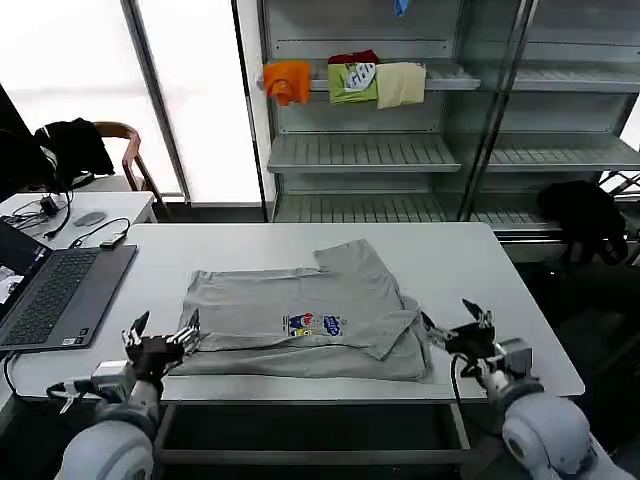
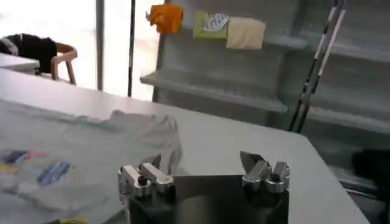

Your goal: Fold and organize the clothes.

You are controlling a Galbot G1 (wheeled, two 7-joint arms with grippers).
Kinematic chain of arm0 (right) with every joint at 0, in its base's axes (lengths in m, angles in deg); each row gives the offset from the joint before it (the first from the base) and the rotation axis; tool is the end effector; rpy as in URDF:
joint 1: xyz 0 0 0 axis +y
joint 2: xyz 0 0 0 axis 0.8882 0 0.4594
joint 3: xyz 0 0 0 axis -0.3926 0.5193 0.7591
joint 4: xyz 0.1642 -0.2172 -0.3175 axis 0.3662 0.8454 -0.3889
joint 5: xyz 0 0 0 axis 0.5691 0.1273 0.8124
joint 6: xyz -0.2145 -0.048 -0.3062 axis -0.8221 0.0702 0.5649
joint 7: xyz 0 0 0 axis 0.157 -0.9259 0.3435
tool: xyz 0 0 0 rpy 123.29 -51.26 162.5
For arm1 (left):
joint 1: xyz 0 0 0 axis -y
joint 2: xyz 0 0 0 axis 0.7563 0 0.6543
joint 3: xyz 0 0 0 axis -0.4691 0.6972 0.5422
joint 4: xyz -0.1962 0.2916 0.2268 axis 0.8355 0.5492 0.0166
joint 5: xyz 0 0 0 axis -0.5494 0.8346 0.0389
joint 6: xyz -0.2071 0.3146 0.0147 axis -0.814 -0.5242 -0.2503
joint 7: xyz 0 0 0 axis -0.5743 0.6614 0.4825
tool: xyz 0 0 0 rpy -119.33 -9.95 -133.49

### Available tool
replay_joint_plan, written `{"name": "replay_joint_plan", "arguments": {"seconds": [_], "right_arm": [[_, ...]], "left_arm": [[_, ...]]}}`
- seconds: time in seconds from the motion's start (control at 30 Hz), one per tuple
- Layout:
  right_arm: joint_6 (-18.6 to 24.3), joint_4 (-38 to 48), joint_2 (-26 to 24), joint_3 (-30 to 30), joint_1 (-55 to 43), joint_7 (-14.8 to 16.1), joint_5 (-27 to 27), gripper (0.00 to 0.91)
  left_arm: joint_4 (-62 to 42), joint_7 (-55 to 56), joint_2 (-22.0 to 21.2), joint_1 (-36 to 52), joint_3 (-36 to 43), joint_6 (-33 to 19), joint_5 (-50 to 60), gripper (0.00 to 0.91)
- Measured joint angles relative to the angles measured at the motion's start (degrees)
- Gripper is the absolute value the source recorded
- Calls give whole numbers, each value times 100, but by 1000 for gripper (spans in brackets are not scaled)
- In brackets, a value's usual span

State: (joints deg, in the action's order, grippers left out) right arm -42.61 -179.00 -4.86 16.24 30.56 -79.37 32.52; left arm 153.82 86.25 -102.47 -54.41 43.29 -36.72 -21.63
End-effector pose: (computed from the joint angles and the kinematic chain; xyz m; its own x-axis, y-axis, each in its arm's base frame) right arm 0.3212 -0.1110 -0.2481 -0.9591 -0.1682 0.2277 -0.2038 0.9686 -0.1426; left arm 0.2623 0.1013 -0.2554 -0.9737 -0.0520 0.2217 -0.0431 0.9981 0.0447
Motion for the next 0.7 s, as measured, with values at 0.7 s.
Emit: {"name": "replay_joint_plan", "arguments": {"seconds": [0.7], "right_arm": [[305, 4305, 1588, 1667, -3841, 886, 514, 907]], "left_arm": [[-2498, -992, -247, 2380, 849, 351, -133, 907]]}}
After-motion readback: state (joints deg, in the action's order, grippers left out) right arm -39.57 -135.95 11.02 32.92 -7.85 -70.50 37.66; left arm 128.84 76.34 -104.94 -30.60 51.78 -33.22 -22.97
